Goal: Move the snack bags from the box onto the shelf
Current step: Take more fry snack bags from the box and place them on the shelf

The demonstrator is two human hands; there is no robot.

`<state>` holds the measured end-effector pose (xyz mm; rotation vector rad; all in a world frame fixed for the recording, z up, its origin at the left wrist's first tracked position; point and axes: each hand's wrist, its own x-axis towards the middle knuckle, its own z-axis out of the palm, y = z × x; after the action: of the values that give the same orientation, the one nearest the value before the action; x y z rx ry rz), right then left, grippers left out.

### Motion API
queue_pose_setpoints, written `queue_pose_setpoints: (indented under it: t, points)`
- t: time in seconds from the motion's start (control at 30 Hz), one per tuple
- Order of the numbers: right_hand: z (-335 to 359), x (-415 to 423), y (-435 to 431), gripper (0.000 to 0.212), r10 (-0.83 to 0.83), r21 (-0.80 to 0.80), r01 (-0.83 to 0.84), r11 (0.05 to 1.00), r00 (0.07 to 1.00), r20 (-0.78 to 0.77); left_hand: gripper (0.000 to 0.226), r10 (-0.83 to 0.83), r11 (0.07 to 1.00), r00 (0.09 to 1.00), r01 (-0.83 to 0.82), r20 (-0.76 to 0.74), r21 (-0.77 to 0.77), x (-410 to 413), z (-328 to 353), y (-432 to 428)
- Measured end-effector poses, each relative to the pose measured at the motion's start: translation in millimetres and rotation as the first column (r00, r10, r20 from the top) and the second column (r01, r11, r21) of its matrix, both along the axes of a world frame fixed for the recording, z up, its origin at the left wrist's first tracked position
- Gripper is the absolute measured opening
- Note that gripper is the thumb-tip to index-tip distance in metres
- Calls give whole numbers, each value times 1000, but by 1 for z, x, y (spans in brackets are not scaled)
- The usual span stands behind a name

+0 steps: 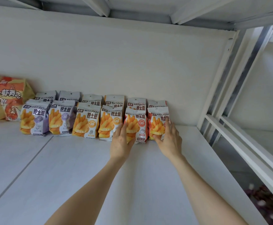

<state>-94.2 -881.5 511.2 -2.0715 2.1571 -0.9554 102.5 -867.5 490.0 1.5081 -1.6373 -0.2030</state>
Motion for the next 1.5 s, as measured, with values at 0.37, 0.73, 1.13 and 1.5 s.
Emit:
queue_pose_setpoints:
  t: [0.37, 0.73, 1.13, 1.5]
  points:
    - [34, 28, 73, 81, 57, 31, -51, 998, 976, -209, 69, 68, 972, 928, -144, 366, 184, 41, 24, 76]
    - [35, 90, 193, 79, 30, -37, -44, 998, 944, -328, 71, 13, 972, 841, -138, 541, 191, 108, 46, 187]
    - [28, 153, 349, 76, 3, 21, 5, 1000, 942, -335, 68, -87, 992, 806, 16, 585, 126, 163, 23, 313]
    - [-11, 166, 515, 77, -221, 106, 263, 959, 927, -305, 67, -359, 931, 732, 325, 579, 165, 148, -23, 416]
